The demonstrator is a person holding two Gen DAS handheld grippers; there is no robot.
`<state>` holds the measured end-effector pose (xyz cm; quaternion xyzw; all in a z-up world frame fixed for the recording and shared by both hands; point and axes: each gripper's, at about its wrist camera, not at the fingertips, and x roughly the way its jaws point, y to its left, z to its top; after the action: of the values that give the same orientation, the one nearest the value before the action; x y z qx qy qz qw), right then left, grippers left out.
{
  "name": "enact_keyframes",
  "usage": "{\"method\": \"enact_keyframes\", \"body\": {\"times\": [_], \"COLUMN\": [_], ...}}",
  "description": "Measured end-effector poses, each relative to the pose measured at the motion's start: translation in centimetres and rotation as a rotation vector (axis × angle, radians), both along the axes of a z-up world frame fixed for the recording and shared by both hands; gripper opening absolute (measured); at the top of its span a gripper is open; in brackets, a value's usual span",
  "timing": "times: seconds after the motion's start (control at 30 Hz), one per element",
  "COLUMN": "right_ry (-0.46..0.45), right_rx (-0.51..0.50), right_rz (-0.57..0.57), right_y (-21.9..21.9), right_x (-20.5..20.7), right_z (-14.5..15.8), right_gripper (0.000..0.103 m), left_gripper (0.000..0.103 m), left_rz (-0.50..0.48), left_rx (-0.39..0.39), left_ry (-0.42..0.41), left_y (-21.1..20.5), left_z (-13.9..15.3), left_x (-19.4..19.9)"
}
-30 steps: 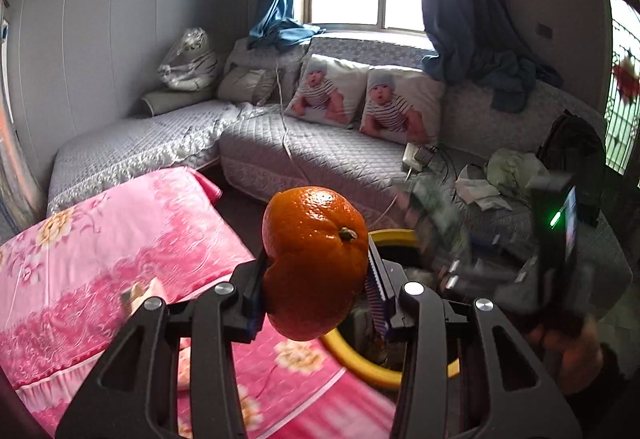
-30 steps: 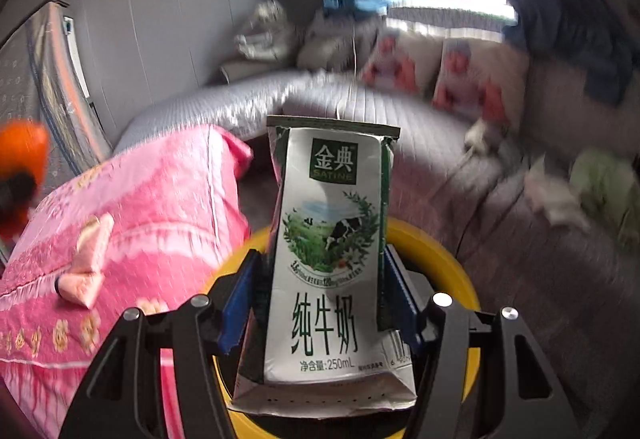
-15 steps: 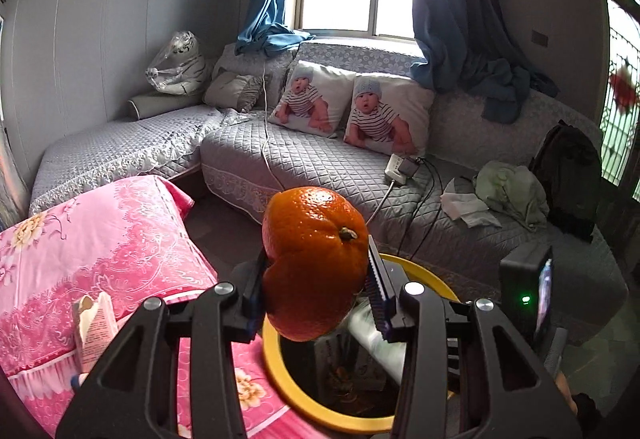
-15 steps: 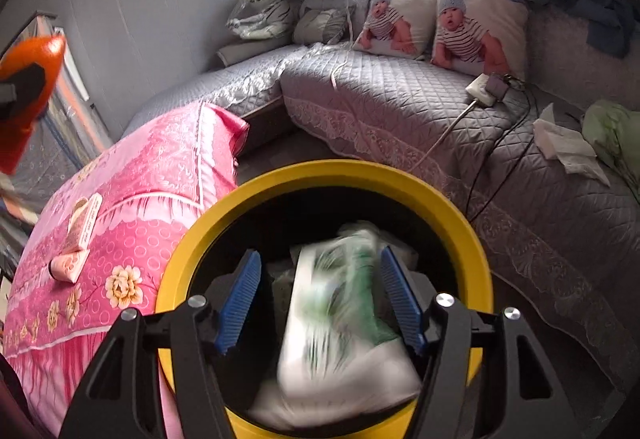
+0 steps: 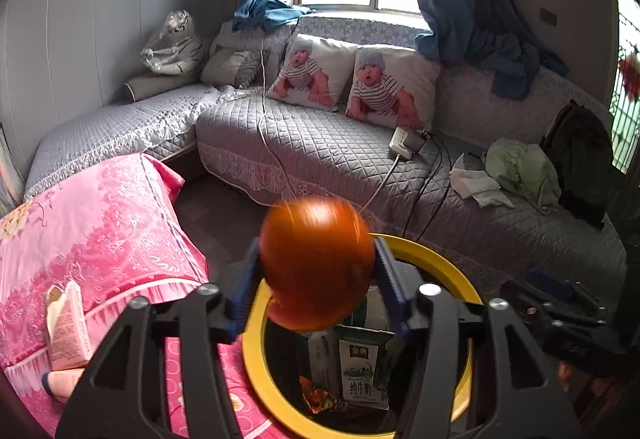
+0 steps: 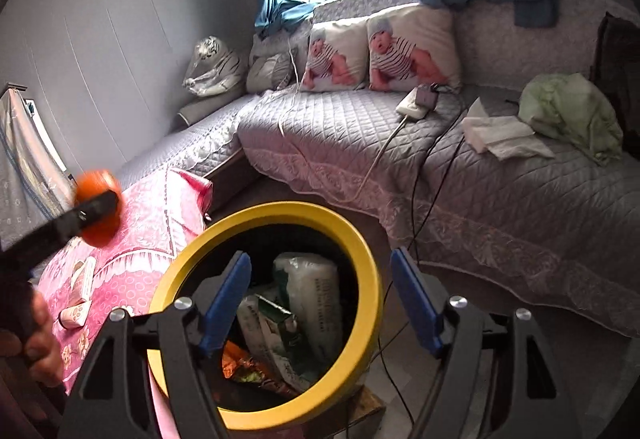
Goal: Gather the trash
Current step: 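Open the left tool over the bin to drop the orange, then grasp the torn pink paper box with the right tool while the left tool grasps the pink cream tube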
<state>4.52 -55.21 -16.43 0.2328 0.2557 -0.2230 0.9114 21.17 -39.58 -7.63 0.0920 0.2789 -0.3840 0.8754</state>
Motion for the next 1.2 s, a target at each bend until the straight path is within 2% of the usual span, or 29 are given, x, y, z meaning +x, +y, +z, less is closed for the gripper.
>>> {"method": "enact_keyframes", "body": {"times": [0.1,0.27,0.5,0.67,0.9,1.2], "right_ry": [-0.009,-0.025,-0.027,-0.014,0.005,0.053], "right_rx": [-0.001,0.001,-0.005,0.000,-0.025,-0.068], "right_rz": [-0.001,0.010,0.013,0.039,0.159,0.421], "right_y": [0.0,0.6,1.2,2.0,6.5,15.3], "right_x": [-0.3,-0.3,0.1,1.2,5.0,12.8], "right_z": [0.2,0.3,1.3,1.8,3.3,5.0], "right_gripper": [0.069,0.069,0.069,0.069,0.069,0.074], "left_gripper": [0.074,0.082,0.083,0.083,0.083,0.083], "left_rz": [0.022,0.013,0.022,0.059,0.130,0.246], "left_rx": [-0.018,-0.101,-0.164,-0.194,-0.223,-0.260], "left_ry": [-0.021,-0.039,-0.143,-0.152,-0.167,-0.212], "left_y": [0.6,2.8,6.8,10.0,15.1,22.0], "left_z": [0.3,2.9,7.0,8.6,10.0,11.1], "left_x": [-0.3,-2.0,-5.2,-5.6,-5.5,-5.3]}}
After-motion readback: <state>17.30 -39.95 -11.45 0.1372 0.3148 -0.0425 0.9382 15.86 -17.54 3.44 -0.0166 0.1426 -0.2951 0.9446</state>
